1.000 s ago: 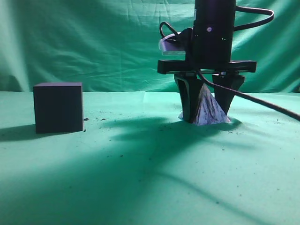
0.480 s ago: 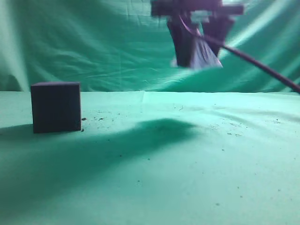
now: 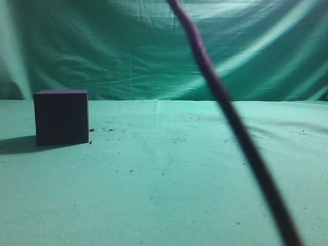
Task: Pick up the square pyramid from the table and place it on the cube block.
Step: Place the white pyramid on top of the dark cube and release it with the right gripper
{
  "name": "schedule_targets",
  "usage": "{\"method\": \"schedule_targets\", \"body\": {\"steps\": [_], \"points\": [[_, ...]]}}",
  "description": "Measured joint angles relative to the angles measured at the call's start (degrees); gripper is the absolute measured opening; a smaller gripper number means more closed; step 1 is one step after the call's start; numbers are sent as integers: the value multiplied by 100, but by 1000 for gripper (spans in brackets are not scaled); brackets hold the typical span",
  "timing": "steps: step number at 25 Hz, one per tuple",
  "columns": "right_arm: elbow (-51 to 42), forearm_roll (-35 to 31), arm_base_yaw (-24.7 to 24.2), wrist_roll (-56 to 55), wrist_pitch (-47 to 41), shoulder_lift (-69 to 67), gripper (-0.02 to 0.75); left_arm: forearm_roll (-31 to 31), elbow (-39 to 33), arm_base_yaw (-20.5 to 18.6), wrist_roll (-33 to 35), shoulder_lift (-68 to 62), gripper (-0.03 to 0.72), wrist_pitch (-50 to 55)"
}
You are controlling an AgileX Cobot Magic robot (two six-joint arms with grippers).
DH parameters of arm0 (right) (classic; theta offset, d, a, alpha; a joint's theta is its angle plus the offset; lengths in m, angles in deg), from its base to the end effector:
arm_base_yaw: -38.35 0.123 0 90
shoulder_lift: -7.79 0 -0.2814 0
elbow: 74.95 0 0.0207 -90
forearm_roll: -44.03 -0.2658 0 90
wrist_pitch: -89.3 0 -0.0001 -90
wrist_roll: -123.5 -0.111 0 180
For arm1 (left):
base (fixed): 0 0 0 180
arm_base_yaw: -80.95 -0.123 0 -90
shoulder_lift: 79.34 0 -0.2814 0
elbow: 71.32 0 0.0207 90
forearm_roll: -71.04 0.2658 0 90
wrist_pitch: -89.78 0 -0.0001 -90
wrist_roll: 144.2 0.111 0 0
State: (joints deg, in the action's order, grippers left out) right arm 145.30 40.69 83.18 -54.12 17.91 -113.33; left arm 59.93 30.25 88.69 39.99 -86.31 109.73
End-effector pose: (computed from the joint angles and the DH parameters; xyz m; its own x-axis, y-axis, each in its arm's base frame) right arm 0.3192 0.3259 0.3284 -0.6108 -0.6395 -0.4669 -0.7364 0.6755 0.0382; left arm 0.0891 -0.0195 0.1703 -0.2766 -0.0724 -0.9583 0.1681 0.9781 -0.1224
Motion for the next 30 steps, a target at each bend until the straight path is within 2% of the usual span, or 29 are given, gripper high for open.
{"method": "schedule_targets", "body": {"steps": [10, 23, 24, 26, 27, 30], "points": [[21, -22, 693, 189, -24, -860, 398, 0, 0, 0, 0, 0, 0, 0], [21, 206, 734, 237, 376, -1465, 398, 0, 0, 0, 0, 0, 0, 0], [31, 214, 744, 237, 410, -1465, 352, 0, 0, 0, 0, 0, 0, 0], [29, 214, 743, 237, 420, -1465, 368, 0, 0, 0, 0, 0, 0, 0], [29, 219, 743, 237, 408, -1477, 464, 0, 0, 0, 0, 0, 0, 0], [29, 229, 743, 237, 387, -1465, 630, 0, 0, 0, 0, 0, 0, 0]]}}
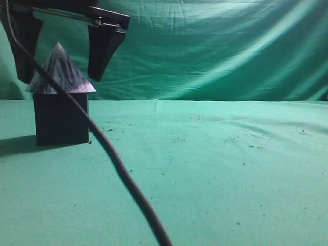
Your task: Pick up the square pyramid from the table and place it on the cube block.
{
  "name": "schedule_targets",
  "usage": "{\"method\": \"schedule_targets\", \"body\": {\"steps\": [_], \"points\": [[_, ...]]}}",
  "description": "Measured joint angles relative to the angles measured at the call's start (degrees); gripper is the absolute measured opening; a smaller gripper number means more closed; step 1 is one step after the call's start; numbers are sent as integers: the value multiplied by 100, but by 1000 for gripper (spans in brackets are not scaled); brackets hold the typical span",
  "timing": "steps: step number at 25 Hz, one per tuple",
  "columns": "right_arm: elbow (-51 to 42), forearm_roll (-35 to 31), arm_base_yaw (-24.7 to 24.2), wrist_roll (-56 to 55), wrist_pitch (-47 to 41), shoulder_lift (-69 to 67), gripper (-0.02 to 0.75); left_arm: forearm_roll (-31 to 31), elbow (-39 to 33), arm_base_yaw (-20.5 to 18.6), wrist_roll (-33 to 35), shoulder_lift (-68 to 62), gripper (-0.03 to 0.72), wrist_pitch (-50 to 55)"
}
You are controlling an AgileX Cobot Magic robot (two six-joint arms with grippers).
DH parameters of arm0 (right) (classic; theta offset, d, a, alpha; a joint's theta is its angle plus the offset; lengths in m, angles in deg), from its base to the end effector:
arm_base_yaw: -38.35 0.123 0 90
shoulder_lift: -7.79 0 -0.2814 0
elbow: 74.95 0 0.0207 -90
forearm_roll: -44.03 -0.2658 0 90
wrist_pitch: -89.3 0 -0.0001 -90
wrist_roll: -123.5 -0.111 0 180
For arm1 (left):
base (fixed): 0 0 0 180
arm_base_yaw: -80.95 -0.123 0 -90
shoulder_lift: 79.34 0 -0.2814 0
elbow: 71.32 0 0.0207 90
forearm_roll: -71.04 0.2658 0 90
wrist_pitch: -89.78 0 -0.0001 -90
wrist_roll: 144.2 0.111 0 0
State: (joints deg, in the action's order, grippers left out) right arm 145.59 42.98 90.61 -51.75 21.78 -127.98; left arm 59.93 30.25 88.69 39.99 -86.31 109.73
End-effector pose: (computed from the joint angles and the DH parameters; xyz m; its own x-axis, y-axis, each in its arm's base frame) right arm 0.3052 0.3974 0.2097 -0.5227 -0.7991 -0.2970 -0.8358 0.5490 -0.0064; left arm 0.0891 -0.0195 0.1703 -0.2766 -0.0724 -0.9583 0.1681 0.9781 -0.1224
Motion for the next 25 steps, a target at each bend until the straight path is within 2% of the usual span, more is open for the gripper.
{"method": "schedule_targets", "body": {"steps": [1, 8, 9, 12, 15, 17, 19, 22, 25], "points": [[0, 0, 0, 0, -1, 28, 652, 0, 0, 0, 0, 0, 0, 13], [0, 219, 0, 0, -106, 733, 645, 0, 0, 0, 0, 0, 0, 13], [0, 306, 0, 0, -174, 852, 568, 0, 0, 0, 0, 0, 0, 13], [0, 540, 0, 0, -364, 1268, 410, 0, 0, 0, 0, 0, 0, 13], [0, 622, 0, 0, -412, 1767, 171, 0, 0, 0, 0, 0, 0, 13], [0, 622, 0, -56, -435, 2115, 59, 0, 0, 0, 0, 0, 0, 13], [0, 622, 0, -153, -460, 2490, 0, 0, 0, 0, 0, 0, 0, 13], [-230, 622, 0, -370, -467, 3258, 0, 0, 0, 0, 0, 0, 0, 13], [-882, 624, 0, -594, -481, 4114, 0, 0, 0, 0, 0, 0, 0, 13]]}}
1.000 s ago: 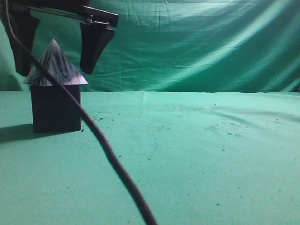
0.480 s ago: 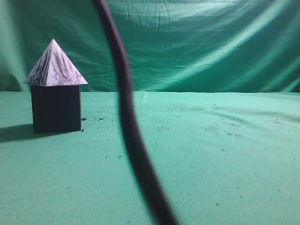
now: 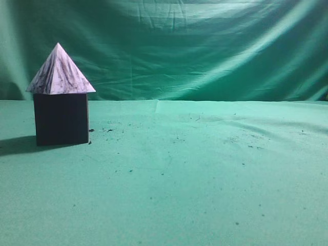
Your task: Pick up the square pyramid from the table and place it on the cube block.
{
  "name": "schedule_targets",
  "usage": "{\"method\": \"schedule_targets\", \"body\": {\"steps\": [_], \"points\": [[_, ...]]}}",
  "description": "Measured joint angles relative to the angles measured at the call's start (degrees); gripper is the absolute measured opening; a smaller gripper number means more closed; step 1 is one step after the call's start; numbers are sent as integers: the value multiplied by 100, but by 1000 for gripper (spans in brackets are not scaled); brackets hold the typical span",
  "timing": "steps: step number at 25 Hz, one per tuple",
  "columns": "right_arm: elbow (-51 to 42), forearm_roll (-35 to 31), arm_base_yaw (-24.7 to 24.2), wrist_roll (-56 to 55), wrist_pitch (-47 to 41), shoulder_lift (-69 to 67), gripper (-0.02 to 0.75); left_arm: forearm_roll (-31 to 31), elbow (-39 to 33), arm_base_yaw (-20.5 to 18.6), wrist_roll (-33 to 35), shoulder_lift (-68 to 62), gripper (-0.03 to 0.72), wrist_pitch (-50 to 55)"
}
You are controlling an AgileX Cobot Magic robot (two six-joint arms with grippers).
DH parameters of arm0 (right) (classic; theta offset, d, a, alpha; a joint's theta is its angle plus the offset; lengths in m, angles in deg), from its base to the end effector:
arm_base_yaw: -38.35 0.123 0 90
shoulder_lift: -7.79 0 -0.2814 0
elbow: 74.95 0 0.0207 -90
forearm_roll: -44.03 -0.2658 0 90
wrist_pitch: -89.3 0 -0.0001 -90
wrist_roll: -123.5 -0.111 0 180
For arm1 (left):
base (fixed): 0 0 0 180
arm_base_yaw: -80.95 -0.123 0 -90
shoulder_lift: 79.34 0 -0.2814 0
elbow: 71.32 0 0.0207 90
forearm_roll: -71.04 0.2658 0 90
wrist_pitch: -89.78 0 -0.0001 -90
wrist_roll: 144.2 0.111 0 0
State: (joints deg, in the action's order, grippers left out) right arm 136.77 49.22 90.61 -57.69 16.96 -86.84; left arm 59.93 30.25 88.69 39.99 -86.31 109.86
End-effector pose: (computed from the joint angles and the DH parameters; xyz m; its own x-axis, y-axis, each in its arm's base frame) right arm 0.2082 0.2534 0.4644 -0.4291 -0.5654 -0.7044 -0.7536 0.6540 -0.0659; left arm 0.0890 -0.0195 0.1701 -0.2787 -0.0719 -0.9577 0.1683 0.9781 -0.1224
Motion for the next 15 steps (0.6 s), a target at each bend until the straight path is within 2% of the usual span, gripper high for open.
{"method": "schedule_targets", "body": {"steps": [4, 12, 15], "points": [[-1187, 37, 0, -164, 111, 1112, 0, 0, 0, 0, 0, 0, 0, 0], [-3607, -23, 0, -247, 1948, 3039, 0, 0, 0, 0, 0, 0, 0, 0], [-4144, -37, 0, -262, 2132, 3612, 0, 0, 0, 0, 0, 0, 0, 0]]}}
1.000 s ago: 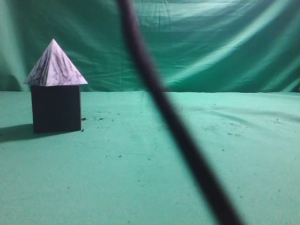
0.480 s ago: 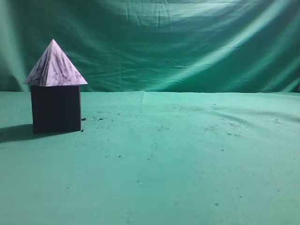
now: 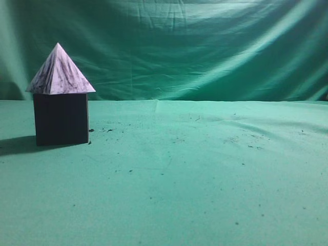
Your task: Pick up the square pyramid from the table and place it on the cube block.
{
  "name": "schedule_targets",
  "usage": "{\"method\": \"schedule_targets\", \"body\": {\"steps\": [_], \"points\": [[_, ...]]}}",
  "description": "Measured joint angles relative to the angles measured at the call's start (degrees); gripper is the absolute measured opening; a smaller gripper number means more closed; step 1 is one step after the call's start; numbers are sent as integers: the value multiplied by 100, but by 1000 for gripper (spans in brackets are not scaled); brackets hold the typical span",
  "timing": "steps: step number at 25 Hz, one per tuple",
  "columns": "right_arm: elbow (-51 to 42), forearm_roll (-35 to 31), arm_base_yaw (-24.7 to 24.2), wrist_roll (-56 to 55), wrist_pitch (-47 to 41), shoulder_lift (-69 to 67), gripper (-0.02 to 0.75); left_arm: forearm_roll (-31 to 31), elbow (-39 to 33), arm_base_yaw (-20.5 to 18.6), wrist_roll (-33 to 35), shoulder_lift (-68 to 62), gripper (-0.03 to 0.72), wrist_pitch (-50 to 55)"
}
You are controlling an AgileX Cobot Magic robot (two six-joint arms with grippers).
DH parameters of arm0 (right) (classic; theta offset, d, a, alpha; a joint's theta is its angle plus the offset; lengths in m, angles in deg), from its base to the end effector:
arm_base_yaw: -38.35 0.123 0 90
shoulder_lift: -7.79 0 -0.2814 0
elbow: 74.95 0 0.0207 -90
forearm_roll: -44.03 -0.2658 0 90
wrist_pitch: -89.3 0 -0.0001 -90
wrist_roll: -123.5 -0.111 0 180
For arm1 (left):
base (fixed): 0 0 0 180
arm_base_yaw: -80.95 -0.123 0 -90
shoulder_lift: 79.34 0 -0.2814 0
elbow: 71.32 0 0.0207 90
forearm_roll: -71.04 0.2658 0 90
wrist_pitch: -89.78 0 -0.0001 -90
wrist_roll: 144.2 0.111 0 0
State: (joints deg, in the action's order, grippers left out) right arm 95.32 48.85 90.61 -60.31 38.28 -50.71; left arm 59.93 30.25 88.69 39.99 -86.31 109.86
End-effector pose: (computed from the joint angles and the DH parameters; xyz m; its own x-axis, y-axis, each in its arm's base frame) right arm 0.1213 0.1449 0.4267 -0.3083 -0.3763 -0.8737 -0.7501 0.6610 -0.0200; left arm 0.0890 -0.0195 0.1701 -0.2787 -0.0719 -0.9577 0.1683 0.9781 -0.1224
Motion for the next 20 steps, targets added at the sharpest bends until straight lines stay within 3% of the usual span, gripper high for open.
{"method": "schedule_targets", "body": {"steps": [8, 12, 14, 20], "points": [[-271, -23, 0, -109, -833, 388, 0, 0, 0, 0, 0, 0, 0, 0], [-740, -86, -113, 620, -391, 675, 0, 0, 0, 0, 0, 0, 0, 0], [-1290, -122, -456, 804, 180, 1021, 0, 0, 0, 0, 0, 0, 0, 0], [-3459, -264, -2155, 865, 2286, 2354, 0, 0, 0, 0, 0, 0, 0, 0]]}}
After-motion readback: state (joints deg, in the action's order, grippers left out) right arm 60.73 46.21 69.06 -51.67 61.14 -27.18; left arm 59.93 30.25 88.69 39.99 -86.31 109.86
